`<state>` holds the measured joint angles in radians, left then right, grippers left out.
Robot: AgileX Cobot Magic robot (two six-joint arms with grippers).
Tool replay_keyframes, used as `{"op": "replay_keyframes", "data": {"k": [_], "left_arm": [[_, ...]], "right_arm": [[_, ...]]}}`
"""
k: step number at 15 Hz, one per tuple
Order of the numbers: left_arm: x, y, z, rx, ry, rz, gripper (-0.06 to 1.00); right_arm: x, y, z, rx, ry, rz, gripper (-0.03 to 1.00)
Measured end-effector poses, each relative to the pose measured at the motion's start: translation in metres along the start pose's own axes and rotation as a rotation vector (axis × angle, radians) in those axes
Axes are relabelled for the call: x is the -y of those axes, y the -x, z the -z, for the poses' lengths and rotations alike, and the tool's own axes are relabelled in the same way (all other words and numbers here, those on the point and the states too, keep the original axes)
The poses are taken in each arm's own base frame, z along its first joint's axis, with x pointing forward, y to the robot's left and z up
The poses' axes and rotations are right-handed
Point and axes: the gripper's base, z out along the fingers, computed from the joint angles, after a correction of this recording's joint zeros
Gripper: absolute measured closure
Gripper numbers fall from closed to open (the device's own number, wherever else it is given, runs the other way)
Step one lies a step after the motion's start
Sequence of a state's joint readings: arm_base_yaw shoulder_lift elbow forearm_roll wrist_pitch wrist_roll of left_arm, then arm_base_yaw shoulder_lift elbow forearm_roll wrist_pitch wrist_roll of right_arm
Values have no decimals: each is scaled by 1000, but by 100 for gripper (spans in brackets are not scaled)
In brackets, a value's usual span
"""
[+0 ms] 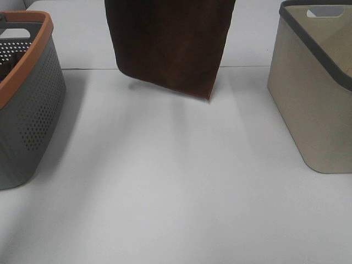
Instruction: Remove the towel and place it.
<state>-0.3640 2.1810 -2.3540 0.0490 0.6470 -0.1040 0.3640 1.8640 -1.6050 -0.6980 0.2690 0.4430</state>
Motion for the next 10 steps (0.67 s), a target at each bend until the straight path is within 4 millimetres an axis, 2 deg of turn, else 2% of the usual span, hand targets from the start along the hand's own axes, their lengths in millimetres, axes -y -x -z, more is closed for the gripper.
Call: {"op": "replay_keyframes", "data": {"k": [3, 5, 6, 10], "left_arm": [[-3, -16, -32, 73, 33, -75, 94], [-5, -39, -50, -15, 43, -74, 94], [-6, -49, -55, -83, 51, -66, 94], [-6, -72, -51, -324, 76, -39, 94]], "right_arm": [[11, 8, -34, 30, -40, -4, 97], [8, 2, -45, 3, -44, 1, 97], [8, -3, -48, -34, -53, -7, 97], [3, -24, -47, -246, -27, -121, 97]]}}
